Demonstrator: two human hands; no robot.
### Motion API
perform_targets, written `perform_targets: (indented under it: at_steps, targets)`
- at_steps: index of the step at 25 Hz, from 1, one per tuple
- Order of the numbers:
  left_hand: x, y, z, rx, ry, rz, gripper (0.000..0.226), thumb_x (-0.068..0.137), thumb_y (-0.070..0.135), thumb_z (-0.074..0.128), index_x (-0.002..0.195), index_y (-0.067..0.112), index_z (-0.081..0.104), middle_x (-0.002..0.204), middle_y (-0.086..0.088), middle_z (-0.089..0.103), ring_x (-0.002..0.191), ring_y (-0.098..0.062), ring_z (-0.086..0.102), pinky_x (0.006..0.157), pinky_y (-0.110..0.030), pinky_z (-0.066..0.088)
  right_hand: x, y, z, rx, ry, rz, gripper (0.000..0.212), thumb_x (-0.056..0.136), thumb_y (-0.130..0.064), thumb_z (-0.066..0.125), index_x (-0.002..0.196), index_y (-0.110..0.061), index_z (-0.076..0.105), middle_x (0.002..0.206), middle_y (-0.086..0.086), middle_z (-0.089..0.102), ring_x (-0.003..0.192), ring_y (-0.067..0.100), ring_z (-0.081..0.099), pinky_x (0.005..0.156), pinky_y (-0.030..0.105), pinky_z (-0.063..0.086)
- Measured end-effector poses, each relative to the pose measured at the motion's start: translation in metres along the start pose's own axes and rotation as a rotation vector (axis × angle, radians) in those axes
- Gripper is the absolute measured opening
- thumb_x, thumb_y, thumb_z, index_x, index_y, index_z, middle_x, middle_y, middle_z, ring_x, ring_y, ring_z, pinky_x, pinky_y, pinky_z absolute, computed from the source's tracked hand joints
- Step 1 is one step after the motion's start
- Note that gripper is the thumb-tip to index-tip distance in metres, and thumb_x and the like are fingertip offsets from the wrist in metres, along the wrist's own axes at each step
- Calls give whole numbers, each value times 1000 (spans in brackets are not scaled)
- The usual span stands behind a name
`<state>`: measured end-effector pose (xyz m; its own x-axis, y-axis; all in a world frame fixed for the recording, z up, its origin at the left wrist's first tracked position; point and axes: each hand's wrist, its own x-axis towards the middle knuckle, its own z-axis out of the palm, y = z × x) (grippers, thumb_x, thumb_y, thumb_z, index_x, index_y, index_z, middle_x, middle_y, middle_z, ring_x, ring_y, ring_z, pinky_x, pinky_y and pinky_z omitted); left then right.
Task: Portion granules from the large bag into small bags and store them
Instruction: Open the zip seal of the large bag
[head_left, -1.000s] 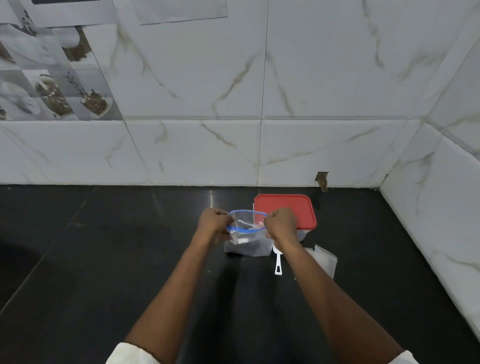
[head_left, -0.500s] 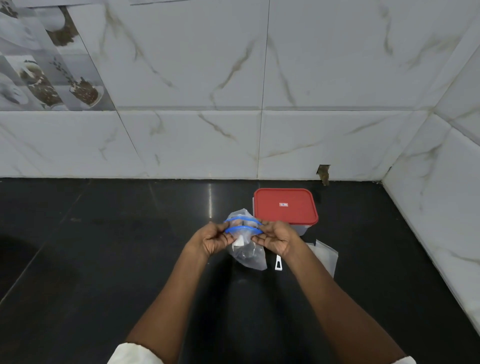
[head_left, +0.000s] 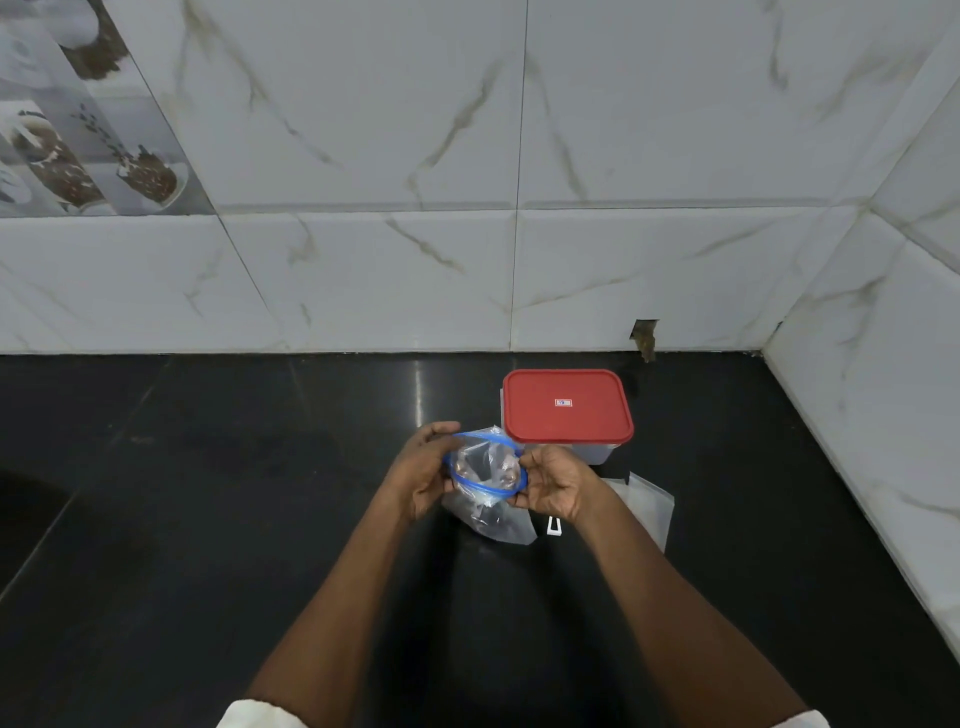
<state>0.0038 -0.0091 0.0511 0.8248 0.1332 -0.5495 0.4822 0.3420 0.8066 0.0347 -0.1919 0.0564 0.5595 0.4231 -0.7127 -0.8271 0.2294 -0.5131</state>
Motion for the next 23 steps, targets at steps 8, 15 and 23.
perform_targets:
  at_steps: [8,15,23]
  targets:
    - [-1,-1,-16,-10,-174,-276,11,81,12,62,90,7,67,80,-10,71,69,-21,70,76,-38,58,3,2,-7,10,64,-7,18,98,-2,45,96,1,63,88,16,69,79,25,68,86,43,56]
    - [-9,-9,-6,-262,-159,-374,20,70,7,52,84,-3,64,75,-17,71,63,-29,72,63,-40,63,-2,10,-6,41,46,18,28,100,-13,49,88,5,66,79,18,72,65,27,72,62,41,60]
    - [-15,-22,-6,-100,-211,-362,21,79,13,57,91,0,69,86,-17,74,72,-27,74,73,-39,62,1,20,2,148,48,-100,13,91,-2,57,86,0,69,79,17,71,74,27,69,68,43,60]
